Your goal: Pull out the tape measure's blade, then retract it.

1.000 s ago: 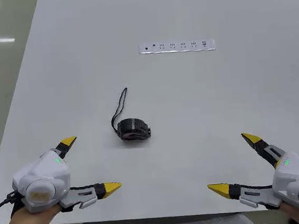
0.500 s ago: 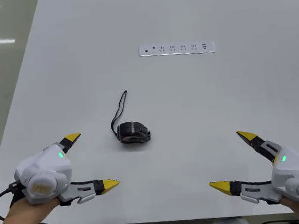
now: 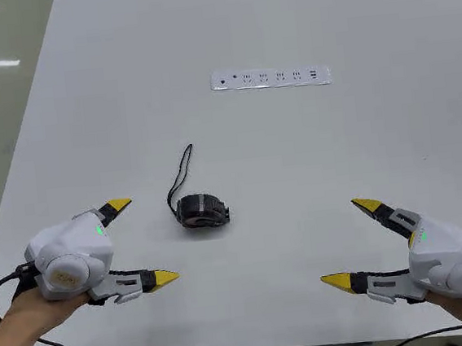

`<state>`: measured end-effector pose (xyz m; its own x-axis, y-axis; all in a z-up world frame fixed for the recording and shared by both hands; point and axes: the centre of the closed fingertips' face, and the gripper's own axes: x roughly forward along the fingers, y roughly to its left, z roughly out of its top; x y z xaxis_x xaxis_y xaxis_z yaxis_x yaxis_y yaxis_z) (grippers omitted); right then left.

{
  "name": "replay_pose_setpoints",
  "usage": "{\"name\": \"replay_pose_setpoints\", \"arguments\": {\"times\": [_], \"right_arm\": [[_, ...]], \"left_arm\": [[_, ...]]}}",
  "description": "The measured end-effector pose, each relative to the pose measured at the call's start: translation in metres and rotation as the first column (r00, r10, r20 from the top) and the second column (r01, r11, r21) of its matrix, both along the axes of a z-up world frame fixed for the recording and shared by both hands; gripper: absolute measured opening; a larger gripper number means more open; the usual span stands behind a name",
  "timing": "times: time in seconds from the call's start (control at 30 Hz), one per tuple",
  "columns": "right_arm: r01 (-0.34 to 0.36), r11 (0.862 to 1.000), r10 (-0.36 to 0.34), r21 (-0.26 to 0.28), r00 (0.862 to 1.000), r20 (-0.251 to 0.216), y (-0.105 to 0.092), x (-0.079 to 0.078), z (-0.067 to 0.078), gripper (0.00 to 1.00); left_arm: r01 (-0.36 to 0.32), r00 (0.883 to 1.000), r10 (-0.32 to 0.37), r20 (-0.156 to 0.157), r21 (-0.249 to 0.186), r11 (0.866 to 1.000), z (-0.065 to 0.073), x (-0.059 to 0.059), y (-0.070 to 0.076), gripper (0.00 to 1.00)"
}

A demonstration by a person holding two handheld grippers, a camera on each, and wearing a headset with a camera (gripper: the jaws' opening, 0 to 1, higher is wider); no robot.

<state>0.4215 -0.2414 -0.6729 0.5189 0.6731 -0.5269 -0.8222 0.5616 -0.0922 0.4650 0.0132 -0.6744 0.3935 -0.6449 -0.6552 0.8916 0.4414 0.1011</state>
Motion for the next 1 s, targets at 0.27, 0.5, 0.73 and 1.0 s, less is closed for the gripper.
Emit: {"name": "replay_pose_setpoints", "arguments": {"times": [0.27, 0.5, 0.73, 1.0], "right_arm": [[-0.064, 0.998, 0.064, -0.026, 0.998, 0.007, 0.005, 0.013, -0.007, 0.75], [-0.116, 0.993, 0.116, -0.039, 0.993, 0.002, 0.014, 0.025, -0.014, 0.70], [-0.157, 0.987, 0.157, -0.042, 0.988, 0.000, 0.024, 0.038, -0.024, 0.65], [-0.208, 0.977, 0.207, -0.047, 0.978, -0.010, 0.036, 0.050, -0.034, 0.61]], "left_arm": [[0.062, 0.998, -0.062, -0.008, 0.031, 0.998, -0.008, 0.010, -0.009, 0.76], [0.131, 0.991, -0.129, -0.021, 0.058, 0.990, -0.022, 0.019, -0.019, 0.70], [0.195, 0.981, -0.192, -0.036, 0.089, 0.977, -0.037, 0.025, -0.028, 0.64], [0.247, 0.968, -0.240, -0.066, 0.122, 0.961, -0.055, 0.031, -0.032, 0.59]]}}
